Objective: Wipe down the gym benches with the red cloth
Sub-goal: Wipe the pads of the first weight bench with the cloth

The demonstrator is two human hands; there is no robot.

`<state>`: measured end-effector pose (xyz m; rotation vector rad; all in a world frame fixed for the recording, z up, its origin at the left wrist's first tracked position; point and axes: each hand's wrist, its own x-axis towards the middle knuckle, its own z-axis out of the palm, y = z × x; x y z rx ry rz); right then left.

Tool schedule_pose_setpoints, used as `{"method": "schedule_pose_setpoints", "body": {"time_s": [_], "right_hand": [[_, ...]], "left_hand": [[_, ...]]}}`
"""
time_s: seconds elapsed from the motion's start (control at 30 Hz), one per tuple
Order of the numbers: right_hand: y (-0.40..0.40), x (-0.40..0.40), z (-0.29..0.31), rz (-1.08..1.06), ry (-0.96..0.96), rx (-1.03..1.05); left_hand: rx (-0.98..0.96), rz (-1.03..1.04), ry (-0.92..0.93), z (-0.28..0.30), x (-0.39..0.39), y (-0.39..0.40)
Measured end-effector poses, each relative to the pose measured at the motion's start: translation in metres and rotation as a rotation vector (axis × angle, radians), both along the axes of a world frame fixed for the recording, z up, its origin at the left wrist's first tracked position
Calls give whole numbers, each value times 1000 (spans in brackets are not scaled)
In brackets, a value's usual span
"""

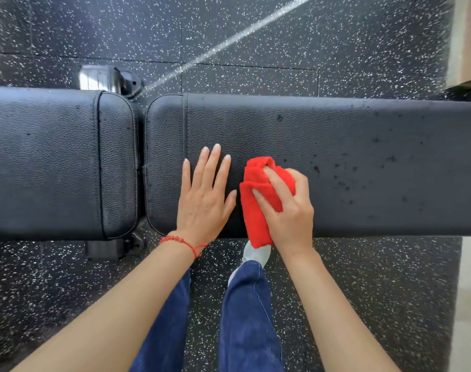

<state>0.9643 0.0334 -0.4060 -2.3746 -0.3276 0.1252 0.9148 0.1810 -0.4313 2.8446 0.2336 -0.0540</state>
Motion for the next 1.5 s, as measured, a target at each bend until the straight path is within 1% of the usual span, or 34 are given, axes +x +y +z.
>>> {"method": "schedule_pose_setpoints", "body": {"time_s": [0.07, 0.2, 0.3, 0.43, 0.6, 0.73, 0.87, 1.0, 1.07, 1.13, 1.3, 1.5], "right_hand": [[8, 25, 0, -17, -26, 15], [26, 94, 1, -123, -44, 34], [28, 121, 2, -91, -26, 35], [12, 102, 0, -56, -33, 48], [-33, 42, -2, -1, -11, 26], [-62, 11, -1, 43, 20, 12], [-59, 32, 1, 14, 18, 52], [-44, 96, 0, -84, -30, 66], [-39, 125, 2, -78, -20, 45], [-38, 135, 2, -53, -15, 30], [-52, 114, 0, -67, -44, 11], [-104, 45, 3, -31, 5, -40]], "left_hand": [[12, 8, -1, 0, 0, -1], [25, 3, 7, 0, 0, 0], [35, 8, 17, 1, 0, -1], [29, 72, 17, 3, 3, -10], [33, 151, -1, 9, 19, -27], [25, 130, -21, 12, 38, -41], [22, 56, -9, 8, 43, -56], [55, 31, 32, 1, 40, -62], [58, 28, 34, 1, 39, -62], [55, 23, 39, 1, 38, -62], [38, 34, 57, 5, 42, -65], [7, -37, 17, 14, 58, -77]]}}
